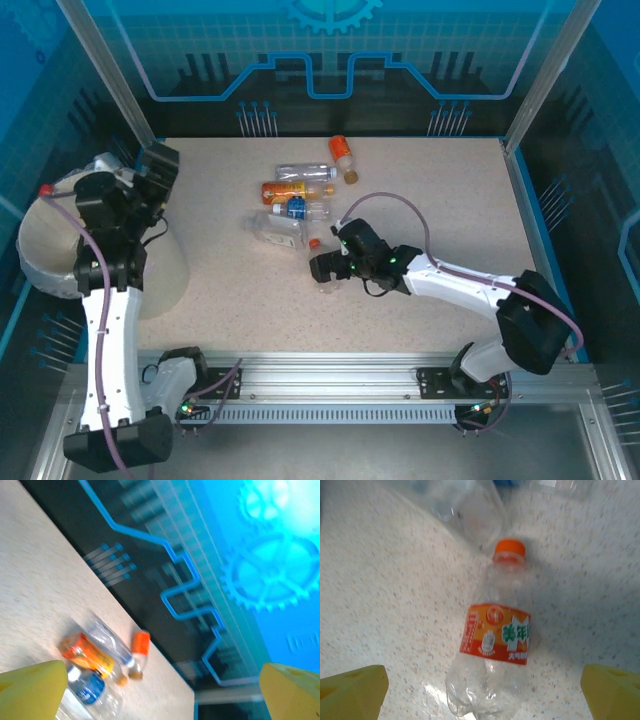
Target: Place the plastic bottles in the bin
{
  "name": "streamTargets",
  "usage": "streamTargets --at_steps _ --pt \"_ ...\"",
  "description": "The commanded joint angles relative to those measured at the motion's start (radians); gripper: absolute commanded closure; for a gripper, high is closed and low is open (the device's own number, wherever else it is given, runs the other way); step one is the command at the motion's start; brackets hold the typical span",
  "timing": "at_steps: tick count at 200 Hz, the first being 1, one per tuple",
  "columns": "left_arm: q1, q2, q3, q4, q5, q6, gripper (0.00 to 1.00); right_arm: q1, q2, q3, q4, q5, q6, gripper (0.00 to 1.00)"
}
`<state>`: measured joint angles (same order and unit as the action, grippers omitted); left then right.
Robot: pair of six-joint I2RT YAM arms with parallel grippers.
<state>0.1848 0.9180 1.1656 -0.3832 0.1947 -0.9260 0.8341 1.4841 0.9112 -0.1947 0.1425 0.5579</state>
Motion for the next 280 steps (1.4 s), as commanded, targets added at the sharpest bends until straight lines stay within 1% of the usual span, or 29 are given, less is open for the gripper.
streamTargets --at_steps 1,25,47,81,103,128,142,154,164,190,213,231,247,280 --pt "-0.105 0.035 0.030 0.052 0.084 0.079 0.01 0.033 0.062 0.014 -0.062 0.011 0.018 0.00" --pt "-0.230 0.064 0.009 0.091 0.077 0.115 0.01 0.076 0.122 0.036 -0.071 0.087 0.046 0.01" --pt "-0.291 0.099 0.003 0.071 0.070 0.147 0.01 0.093 0.174 0.050 -0.044 0.107 0.060 0.04" --pt "-0.297 0.133 -0.010 0.021 0.090 0.164 0.01 0.101 0.233 0.062 -0.017 0.129 0.061 0.09" --pt "-0.298 0.138 -0.039 0.023 0.111 0.184 0.01 0.102 0.269 0.079 -0.020 0.125 0.050 0.13" --pt "-0.298 0.129 -0.110 0.044 0.111 0.132 0.01 0.102 0.281 0.086 -0.022 0.133 0.048 0.22" --pt "-0.298 0.134 -0.154 0.092 0.160 0.102 0.01 0.103 0.279 0.084 -0.017 0.134 0.039 0.28" --pt "-0.304 0.141 -0.192 0.157 0.209 0.080 0.01 0.103 0.269 0.075 -0.008 0.134 0.036 0.32" --pt "-0.322 0.141 -0.214 0.204 0.230 0.099 0.01 0.101 0.254 0.067 -0.002 0.130 0.035 0.35" --pt "-0.399 0.148 -0.192 0.172 0.178 0.205 0.01 0.102 0.197 0.039 0.013 0.129 0.028 0.43" --pt "-0.443 0.179 -0.186 0.169 0.172 0.231 0.01 0.096 0.124 0.001 0.034 0.119 0.013 0.49" --pt "-0.477 0.206 -0.208 0.218 0.183 0.226 0.01 0.077 0.061 -0.026 0.067 0.075 0.004 0.52" --pt "-0.511 0.230 -0.223 0.261 0.185 0.216 0.01 0.051 0.008 -0.091 0.126 0.024 -0.009 0.54" --pt "-0.569 0.274 -0.228 0.282 0.159 0.203 0.01 -0.024 -0.090 -0.166 0.220 -0.084 0.006 0.58"
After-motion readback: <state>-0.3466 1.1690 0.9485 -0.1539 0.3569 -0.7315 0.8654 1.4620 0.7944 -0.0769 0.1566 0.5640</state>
